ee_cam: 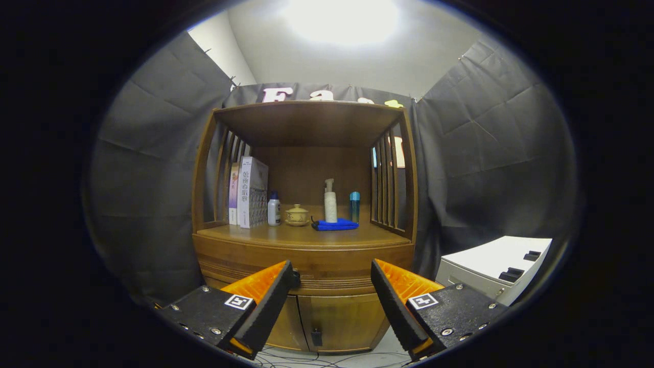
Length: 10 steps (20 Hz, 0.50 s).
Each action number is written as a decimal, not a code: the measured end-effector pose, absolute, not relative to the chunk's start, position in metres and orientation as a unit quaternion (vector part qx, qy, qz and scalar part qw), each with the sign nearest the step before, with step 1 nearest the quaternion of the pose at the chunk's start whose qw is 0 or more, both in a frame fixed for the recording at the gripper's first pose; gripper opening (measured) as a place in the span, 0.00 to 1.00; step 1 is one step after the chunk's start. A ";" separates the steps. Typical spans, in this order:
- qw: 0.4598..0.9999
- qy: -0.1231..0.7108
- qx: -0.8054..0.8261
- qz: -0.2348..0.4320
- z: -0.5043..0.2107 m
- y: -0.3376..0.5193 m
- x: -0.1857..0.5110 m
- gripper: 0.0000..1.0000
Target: Pull open the drawer, take out the items inside it, and place them on the countertop above the cabinet.
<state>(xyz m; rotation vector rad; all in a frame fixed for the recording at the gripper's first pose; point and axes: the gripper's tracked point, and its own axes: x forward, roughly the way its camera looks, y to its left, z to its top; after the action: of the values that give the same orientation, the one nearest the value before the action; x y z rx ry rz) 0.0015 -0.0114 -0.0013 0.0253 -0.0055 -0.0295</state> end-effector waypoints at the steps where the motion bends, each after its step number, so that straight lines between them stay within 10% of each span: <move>1: 1.000 -0.003 0.013 -0.013 -0.002 -0.010 0.002 0.95; 10: 0.999 -0.007 0.029 -0.013 0.004 -0.008 0.004 0.94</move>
<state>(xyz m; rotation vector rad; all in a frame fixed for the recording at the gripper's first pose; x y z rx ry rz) 0.0045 -0.0081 0.0037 0.0582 -0.0134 -0.0269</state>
